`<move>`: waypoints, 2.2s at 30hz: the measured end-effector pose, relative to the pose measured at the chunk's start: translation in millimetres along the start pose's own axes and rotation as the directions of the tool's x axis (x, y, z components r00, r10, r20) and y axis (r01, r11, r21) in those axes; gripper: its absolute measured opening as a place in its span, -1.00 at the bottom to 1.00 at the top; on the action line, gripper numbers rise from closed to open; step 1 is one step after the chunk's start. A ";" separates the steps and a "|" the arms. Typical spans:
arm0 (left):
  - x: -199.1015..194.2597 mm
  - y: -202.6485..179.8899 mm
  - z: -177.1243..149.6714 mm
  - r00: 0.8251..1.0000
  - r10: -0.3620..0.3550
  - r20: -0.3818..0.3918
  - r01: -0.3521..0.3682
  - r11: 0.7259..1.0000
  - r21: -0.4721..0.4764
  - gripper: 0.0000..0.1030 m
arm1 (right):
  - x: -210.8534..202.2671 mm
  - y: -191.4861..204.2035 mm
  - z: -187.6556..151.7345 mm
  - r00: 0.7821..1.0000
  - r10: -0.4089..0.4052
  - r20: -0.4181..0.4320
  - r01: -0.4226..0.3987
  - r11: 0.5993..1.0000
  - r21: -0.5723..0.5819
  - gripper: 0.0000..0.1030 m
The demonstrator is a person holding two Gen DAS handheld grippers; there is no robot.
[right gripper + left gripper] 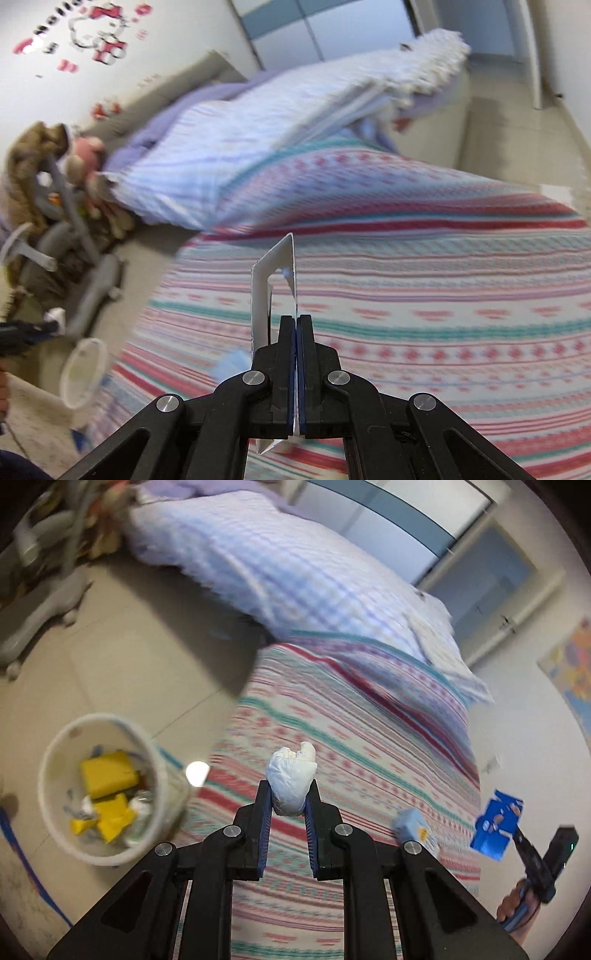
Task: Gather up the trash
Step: 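Carry tissue and tissue box over the white bin and open both tools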
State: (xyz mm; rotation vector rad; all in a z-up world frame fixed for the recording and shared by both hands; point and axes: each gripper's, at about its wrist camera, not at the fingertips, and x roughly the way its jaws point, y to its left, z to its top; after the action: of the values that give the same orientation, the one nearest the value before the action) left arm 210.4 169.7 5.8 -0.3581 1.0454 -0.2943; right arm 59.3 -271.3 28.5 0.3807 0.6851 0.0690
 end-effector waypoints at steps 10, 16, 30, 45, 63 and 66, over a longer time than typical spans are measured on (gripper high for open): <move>-17.8 118.5 3.2 0.999 0.033 0.011 -0.030 0.972 -0.235 -0.66 | 53.4 97.6 -23.7 0.985 0.151 -0.087 -0.160 0.981 -0.107 -1.00; -8.5 148.9 -3.8 0.999 -0.006 -0.041 -0.006 0.956 -0.292 -0.66 | 91.5 163.1 -58.0 0.955 0.228 -0.188 -0.260 0.951 -0.170 -1.00; -20.9 185.0 0.2 0.997 -0.082 0.007 0.078 0.922 -0.380 -0.65 | 188.9 304.5 -103.4 0.880 0.369 -0.299 -0.407 0.911 -0.074 -1.00; -13.0 187.5 2.7 0.997 -0.071 -0.015 0.060 0.921 -0.385 -0.65 | 274.3 385.7 -116.1 0.902 0.177 -0.393 -0.256 0.954 -0.158 -0.56; 13.0 184.6 -2.9 0.989 -0.008 -0.148 -0.046 0.932 -0.358 0.13 | 214.9 320.6 -103.4 0.926 0.200 -0.321 -0.249 0.961 -0.118 -0.23; 9.6 189.1 -3.0 0.990 0.008 -0.137 -0.061 0.921 -0.386 0.13 | 198.6 308.6 -97.5 0.931 0.203 -0.304 -0.249 0.961 -0.119 -0.23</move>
State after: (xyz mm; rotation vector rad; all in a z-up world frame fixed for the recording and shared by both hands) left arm 224.8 336.3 -83.1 -0.6855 1.2426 -0.0748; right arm 170.9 83.5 -47.8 0.2999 0.9172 0.4033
